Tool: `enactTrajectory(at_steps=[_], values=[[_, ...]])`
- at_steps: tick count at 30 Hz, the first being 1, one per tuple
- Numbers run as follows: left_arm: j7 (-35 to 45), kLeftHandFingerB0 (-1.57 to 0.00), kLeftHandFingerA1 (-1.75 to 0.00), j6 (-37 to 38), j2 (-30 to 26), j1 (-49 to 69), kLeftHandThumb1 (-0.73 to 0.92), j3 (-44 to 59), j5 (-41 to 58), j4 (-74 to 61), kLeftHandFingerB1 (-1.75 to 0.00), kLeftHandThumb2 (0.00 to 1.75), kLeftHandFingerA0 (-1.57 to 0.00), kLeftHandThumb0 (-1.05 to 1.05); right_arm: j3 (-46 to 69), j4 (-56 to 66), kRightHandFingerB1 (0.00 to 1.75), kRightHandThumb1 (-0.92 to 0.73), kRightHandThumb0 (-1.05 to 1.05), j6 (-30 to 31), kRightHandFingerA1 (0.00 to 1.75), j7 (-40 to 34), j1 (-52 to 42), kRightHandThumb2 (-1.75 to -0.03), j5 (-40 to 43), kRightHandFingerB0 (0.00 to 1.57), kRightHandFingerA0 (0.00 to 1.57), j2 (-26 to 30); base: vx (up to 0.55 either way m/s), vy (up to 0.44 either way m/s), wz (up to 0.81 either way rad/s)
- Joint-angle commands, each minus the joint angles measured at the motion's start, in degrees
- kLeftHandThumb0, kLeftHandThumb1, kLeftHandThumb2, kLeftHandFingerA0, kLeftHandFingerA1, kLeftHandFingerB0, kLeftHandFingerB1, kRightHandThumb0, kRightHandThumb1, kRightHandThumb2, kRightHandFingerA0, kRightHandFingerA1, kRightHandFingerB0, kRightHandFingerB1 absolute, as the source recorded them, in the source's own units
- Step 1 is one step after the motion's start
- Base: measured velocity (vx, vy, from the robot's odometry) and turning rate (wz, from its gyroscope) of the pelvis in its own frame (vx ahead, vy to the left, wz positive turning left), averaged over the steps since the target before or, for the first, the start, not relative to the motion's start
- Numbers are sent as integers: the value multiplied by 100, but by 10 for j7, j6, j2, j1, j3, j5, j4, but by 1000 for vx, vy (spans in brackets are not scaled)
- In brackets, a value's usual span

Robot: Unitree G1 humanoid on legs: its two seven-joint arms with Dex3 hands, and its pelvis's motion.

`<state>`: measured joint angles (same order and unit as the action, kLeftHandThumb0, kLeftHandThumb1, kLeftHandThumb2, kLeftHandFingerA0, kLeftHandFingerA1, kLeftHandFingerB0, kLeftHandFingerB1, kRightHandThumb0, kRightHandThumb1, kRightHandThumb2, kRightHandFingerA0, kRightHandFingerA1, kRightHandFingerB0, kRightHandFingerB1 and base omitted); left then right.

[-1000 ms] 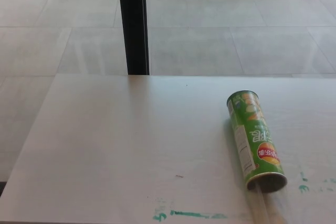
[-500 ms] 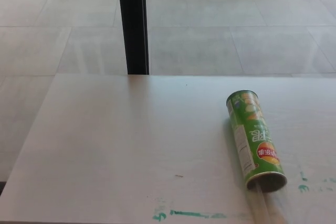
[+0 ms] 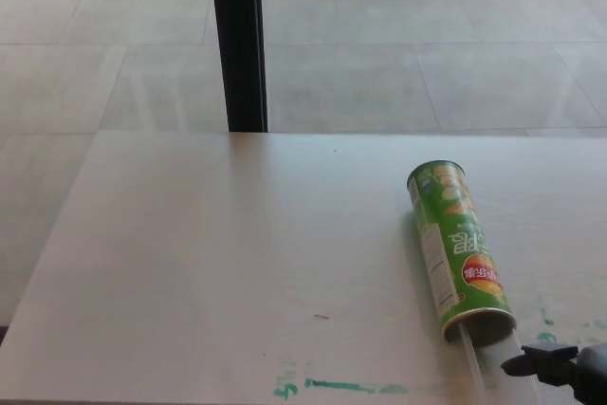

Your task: Use the finger on the right hand of the robot to pull out the chips tray kept inside a container in the middle of the desk

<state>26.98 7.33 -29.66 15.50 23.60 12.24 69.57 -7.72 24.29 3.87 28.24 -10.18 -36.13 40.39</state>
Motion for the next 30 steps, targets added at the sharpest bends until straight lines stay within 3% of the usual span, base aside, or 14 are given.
enactTrajectory(at_steps=[1, 3, 5, 10, 11, 17, 18, 19, 20, 21, 23, 24, 25, 30], values=[[-5, -34, -64, 7, -11, -1, 70, 3, 0, 15, -49, 61, -33, -66, 31, 32, 45, -35, -16, 11, 106, 35, -47, -85, 43, 0, 88, 8, 0, 0, 0], [-7, -37, -61, 12, -11, -2, 71, 0, -3, 19, -50, 61, -33, -67, 48, 37, 33, -53, -21, 4, 123, 31, -67, -60, 38, 12, 78, 15, 0, 0, 0], [-6, -34, -63, 11, -11, -1, 72, 1, -2, 17, -48, 61, -31, -65, 64, 40, 47, -37, -14, 1, 109, 36, -74, -85, 46, 1, 87, 21, 0, 0, 0], [0, -31, -65, 10, -13, 0, 73, -2, -3, 12, -47, 62, -30, -67, 153, 56, 45, -38, -15, 8, 105, 60, -108, -86, 83, 0, 86, 42, 0, 0, 0], [-1, -33, -65, 10, -14, 0, 72, -1, -3, 12, -49, 62, -32, -66, 197, 51, 32, -55, -19, 3, 119, 56, -123, -59, 107, 14, 79, 40, 0, 0, 0], [-4, -36, -67, 3, -15, -1, 70, 6, 3, 17, -54, 61, -33, -65, 356, 19, 34, -53, -12, -37, 121, 47, -175, -57, 187, 20, 85, 14, 0, 0, 0], [-4, -36, -67, 6, -15, 1, 71, 5, 2, 16, -52, 61, -34, -67, 374, 8, 47, -36, -8, -52, 109, 42, -181, -85, 199, 7, 92, 9, 0, 0, 0], [-5, -28, -68, 10, -16, 2, 54, 5, 1, 16, -57, 100, -35, -66, 397, -9, 34, -54, -10, -69, 131, 40, -188, -56, 218, 20, 83, 3, 0, 0, 0], [-3, -28, -68, 8, -16, 2, 54, 5, 2, 17, -57, 100, -35, -66, 411, -22, 34, -54, -10, -84, 131, 35, -192, -56, 228, 20, 83, -3, 0, 0, 0], [0, -34, -70, -1, -15, 1, 70, 10, 8, 14, -51, 61, -34, -65, 439, -50, 34, -55, -12, -92, 129, 22, -201, -57, 240, 20, 84, -17, 0, 0, 0], [-4, -34, -64, -1, -15, -2, 70, 9, 6, 19, -49, 61, -34, -65, 465, -54, 31, -57, -13, -53, 129, 35, -214, -57, 245, 19, 78, -27, 0, 0, 0], [-6, -36, -64, 0, -14, -5, 69, 8, 4, 21, -52, 61, -35, -65, 479, -68, 49, -38, -9, -52, 108, 33, -219, -87, 251, 10, 89, -34, 0, 0, 0], [-5, -35, -63, -1, -14, -6, 69, 7, 3, 21, -51, 61, -34, -66, 490, -84, 35, -57, -15, -63, 132, 21, -227, -60, 254, 22, 74, -47, 0, 0, 0], [-2, -31, -65, 6, -14, -2, 73, 2, -2, 17, -45, 62, -32, -65, 506, -176, 35, -59, -16, -96, 131, -70, -255, -58, 224, 28, 75, -128, 0, 0, 0]])
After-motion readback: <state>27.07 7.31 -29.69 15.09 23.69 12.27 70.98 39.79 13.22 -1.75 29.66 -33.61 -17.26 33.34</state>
